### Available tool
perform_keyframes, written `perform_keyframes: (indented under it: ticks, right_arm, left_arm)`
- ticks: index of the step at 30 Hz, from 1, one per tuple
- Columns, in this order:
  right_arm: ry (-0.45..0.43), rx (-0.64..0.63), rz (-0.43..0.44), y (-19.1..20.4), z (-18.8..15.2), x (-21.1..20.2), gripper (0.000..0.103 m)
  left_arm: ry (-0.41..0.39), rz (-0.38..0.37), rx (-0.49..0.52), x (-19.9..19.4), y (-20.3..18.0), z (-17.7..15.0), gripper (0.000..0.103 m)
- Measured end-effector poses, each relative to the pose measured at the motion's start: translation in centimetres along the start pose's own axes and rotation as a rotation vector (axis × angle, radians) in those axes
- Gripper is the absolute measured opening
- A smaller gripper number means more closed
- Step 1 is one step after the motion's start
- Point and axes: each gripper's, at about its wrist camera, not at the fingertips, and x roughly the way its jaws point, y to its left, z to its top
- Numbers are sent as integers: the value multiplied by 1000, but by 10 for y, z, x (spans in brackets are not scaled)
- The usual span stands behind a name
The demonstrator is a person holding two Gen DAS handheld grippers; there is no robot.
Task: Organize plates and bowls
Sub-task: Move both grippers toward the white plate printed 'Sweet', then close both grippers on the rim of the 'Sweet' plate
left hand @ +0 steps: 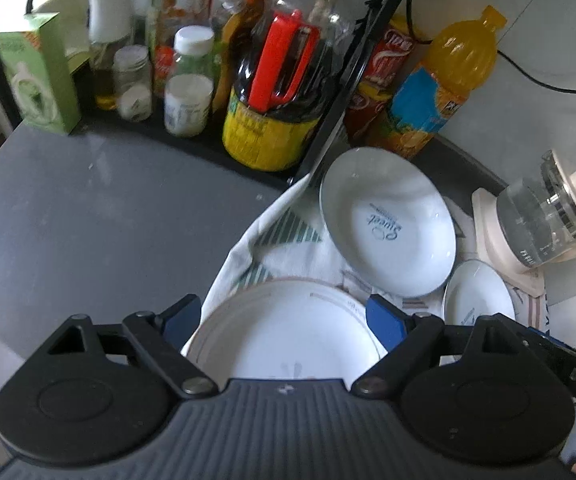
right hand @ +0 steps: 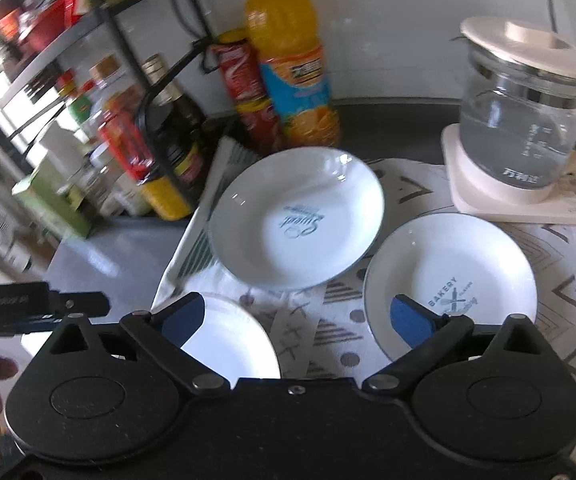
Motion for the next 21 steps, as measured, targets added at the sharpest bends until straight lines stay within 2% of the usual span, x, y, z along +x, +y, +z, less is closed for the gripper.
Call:
perform_keyframes:
  ticks: [3, 11, 14, 17, 19, 21]
  right_arm:
    - [0, 63, -32, -2, 3, 10, 89]
    - [-49, 247, -55, -4, 8, 30, 79]
    - [-49, 327, -51, -8, 9, 38, 70]
    - [-70, 391, -35, -10, 7, 44, 69]
    - [-80, 430, -21, -12, 4, 48, 66]
    - [-69, 476, -36, -14, 1, 54, 57]
  left_arm:
    - [-6, -24, 26, 7, 2, 11, 87]
    - [-5, -110, 56, 38, 4, 37, 83]
    - [8, -136, 59, 50, 5, 45, 79]
    - [15, -153, 56, 63, 6, 49, 74]
    - [30, -166, 41, 72, 8, 50, 66]
    - [36, -176, 32, 82, 8, 51, 63]
